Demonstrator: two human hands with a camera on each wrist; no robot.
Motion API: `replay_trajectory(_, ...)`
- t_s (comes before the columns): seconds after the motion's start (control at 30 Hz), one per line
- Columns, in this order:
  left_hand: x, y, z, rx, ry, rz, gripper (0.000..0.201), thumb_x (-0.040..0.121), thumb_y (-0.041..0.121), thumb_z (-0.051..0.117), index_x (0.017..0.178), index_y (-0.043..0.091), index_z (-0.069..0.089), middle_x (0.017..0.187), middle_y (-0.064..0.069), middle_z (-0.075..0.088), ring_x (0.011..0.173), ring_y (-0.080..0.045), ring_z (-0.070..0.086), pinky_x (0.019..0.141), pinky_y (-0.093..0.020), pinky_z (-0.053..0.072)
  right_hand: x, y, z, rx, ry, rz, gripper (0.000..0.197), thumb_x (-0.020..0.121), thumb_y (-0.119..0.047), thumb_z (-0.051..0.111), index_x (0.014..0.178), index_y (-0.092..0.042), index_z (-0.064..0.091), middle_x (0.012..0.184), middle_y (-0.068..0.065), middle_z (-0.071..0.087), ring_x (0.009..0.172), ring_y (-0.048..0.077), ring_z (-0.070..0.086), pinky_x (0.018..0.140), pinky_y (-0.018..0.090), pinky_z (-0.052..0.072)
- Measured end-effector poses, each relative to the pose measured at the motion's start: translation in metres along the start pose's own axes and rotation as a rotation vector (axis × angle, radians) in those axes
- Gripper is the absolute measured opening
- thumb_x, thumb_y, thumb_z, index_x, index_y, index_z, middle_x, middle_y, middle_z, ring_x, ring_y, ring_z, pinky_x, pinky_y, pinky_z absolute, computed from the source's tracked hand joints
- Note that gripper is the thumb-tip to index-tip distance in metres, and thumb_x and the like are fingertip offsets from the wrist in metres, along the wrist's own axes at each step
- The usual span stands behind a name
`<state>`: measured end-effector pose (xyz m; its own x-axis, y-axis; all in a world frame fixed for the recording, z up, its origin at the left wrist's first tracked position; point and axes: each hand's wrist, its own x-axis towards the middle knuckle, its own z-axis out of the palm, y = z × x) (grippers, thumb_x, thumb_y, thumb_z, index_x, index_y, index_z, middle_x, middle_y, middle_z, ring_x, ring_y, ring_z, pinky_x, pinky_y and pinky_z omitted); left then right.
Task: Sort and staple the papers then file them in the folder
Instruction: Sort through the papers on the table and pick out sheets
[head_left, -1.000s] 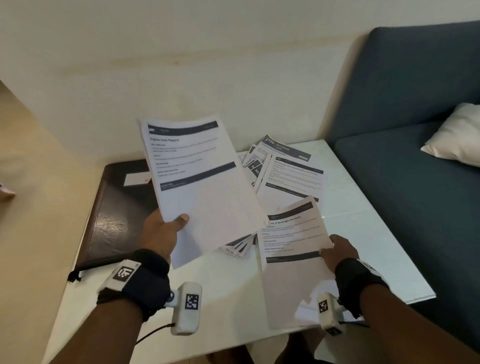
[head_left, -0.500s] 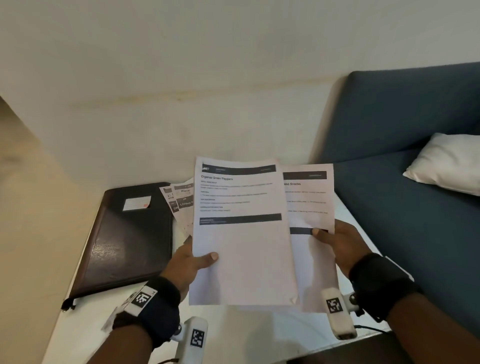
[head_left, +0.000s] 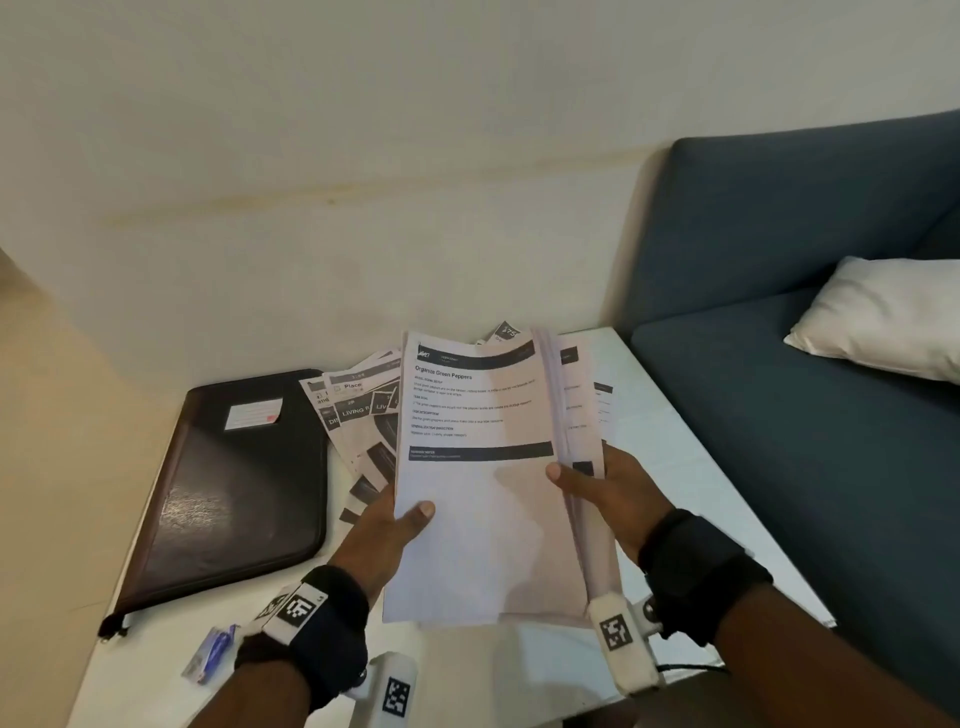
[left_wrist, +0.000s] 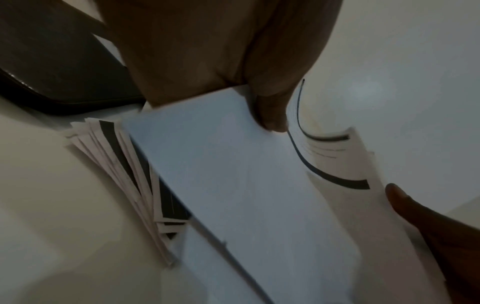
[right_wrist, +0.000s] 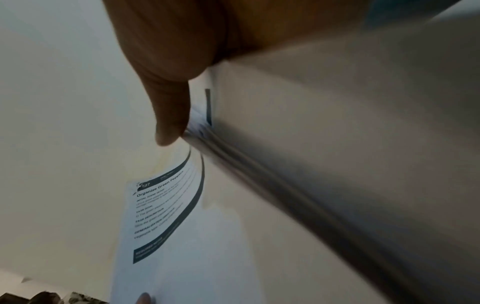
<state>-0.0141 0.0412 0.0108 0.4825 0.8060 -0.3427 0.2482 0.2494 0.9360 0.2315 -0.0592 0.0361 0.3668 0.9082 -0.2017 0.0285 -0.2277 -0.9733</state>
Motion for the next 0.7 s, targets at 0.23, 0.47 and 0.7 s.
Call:
replay_trajectory(0.23, 0.004, -0.007, 0.012, 0.001, -0.059, 0.006, 0.048, 0.087, 0.036, 0.062, 0.133, 0.031, 0.049, 0.123, 0.004, 0.067, 0.114, -0.022, 0.064, 0.101, -0.051, 0.049, 0.006, 0.017, -0.003, -0.013, 0.043, 0.045, 0.031, 0.089, -0.013, 0.069, 0.119, -0.021, 0.064, 0.11, 0.001, 0.072, 0.103, 0.025, 0.066, 0.096, 0.05, 0.053)
replay_trajectory(0.47, 0.006, 0.001, 0.022, -0.145, 0.088, 0.123, 0.038, 0.077, 0.025, 0.068, 0.114, 0.034, 0.064, 0.114, 0.003, 0.071, 0.11, -0.027, 0.063, 0.098, -0.057, 0.049, 0.006, 0.027, 0.002, 0.033, 0.096, 0.058, 0.026, 0.094, -0.013, 0.062, 0.119, -0.019, 0.064, 0.112, 0.003, 0.07, 0.108, 0.027, 0.061, 0.101, 0.051, 0.048)
replay_trajectory(0.7, 0.001, 0.002, 0.041, -0.153, 0.177, 0.233, 0.033, 0.092, 0.018, 0.066, 0.102, 0.049, 0.065, 0.104, 0.011, 0.071, 0.107, -0.022, 0.062, 0.096, -0.048, 0.052, -0.009, 0.033, 0.001, 0.128, 0.079, -0.001, 0.04, 0.072, -0.024, 0.075, 0.111, -0.017, 0.068, 0.102, 0.002, 0.074, 0.1, 0.026, 0.066, 0.084, 0.035, 0.055)
